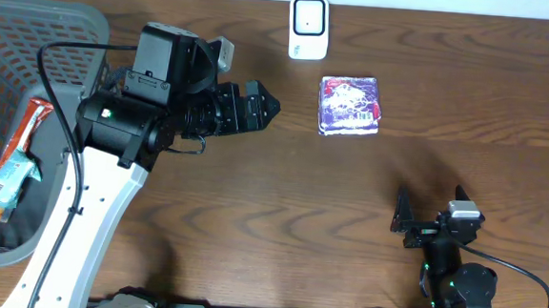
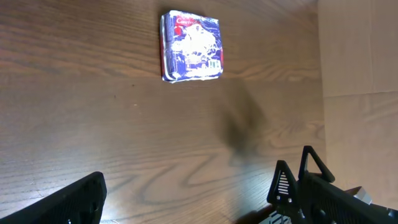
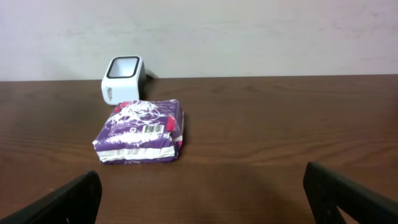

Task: Scan the item barcode
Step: 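Place the purple package on the table beside the scanner, release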

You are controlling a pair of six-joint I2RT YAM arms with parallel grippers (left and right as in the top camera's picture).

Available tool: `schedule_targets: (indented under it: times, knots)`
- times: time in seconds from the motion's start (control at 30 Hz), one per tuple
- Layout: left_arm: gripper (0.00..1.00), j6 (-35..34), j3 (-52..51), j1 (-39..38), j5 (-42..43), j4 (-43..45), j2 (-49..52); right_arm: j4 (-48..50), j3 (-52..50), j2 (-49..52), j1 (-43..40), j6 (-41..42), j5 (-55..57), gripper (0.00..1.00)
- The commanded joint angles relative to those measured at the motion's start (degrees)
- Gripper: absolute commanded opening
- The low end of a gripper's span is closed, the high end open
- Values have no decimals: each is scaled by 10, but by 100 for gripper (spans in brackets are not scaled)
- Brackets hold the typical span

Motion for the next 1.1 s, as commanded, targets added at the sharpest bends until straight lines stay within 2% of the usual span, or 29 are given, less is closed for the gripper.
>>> schedule_targets:
  times: [0.0,0.73,1.07]
  knots:
    - [98,-3,2,0,-3,-4,-4,1,-3,-3,-4,2,3,99]
    - [98,-3,2,0,-4,-5,-4,1,-3,-3,-4,2,3,99]
    - [98,-10,2,21,-23,30,-4,1,-3,-3,-4,2,3,99]
